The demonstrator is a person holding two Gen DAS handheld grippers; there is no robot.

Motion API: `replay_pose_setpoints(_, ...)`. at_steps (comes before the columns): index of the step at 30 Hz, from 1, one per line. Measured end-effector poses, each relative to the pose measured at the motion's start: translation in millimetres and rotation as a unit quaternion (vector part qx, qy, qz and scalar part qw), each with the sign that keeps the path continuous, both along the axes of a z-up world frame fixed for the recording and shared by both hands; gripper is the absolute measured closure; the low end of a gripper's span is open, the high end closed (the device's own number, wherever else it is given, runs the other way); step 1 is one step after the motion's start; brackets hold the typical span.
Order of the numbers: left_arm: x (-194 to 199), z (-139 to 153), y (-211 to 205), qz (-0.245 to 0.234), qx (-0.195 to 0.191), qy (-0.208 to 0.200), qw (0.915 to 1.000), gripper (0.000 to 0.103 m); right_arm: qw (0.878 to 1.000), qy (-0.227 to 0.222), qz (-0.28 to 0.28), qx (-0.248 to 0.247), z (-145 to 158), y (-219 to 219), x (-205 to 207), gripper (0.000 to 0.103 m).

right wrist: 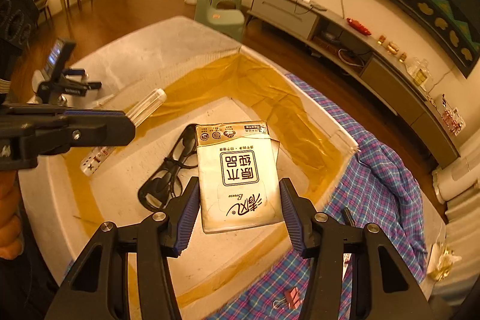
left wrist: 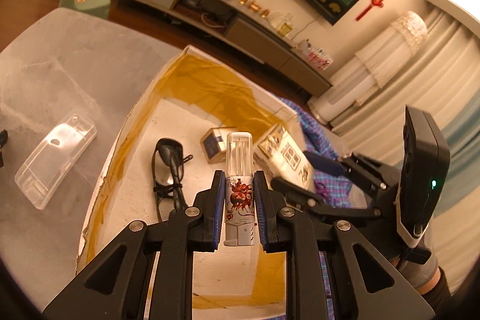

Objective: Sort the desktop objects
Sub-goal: 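Carry the tube and tissue pack with both tools over the cardboard box, then open both tools to release the tube and tissue pack into the box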

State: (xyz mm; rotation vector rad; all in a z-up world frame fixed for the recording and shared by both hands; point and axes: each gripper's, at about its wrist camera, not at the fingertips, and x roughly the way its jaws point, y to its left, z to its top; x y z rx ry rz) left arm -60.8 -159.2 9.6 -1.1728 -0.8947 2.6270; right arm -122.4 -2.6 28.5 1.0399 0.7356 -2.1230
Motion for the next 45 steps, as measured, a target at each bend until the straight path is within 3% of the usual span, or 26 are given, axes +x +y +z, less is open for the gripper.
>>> replay_pose_setpoints(13, -19.3, -29.7, 39.8, -0.061, -0.026, -0.069, 0.9954, 0.083, 0.998, -0.038, -0.016, 0.056, -26.9, -26.1, -64.4, 0.049)
replay_pose_setpoints(20, -22.2, -36.0, 45.0, -0.068, -0.023, -0.083, 0.9939, 0.083, 0.996, -0.065, -0.015, 0.060, -32.4, -55.5, -85.8, 0.049)
replay_pose_setpoints(29, -22.3, -37.2, 42.0, -0.060, -0.018, -0.088, 0.9942, 0.084, 0.994, -0.066, -0.007, 0.084, -48.9, -87.3, -98.8, 0.049)
replay_pose_setpoints(34, -23.0, -35.7, 37.9, -0.053, -0.009, -0.088, 0.9947, 0.075, 0.995, -0.081, -0.020, 0.055, -47.7, -85.6, -106.0, 0.037)
replay_pose_setpoints(45, -14.7, -24.8, 21.7, -0.034, 0.002, -0.068, 0.9971, 0.072, 0.993, -0.110, -0.053, 0.003, -25.8, -54.7, -106.1, 0.037)
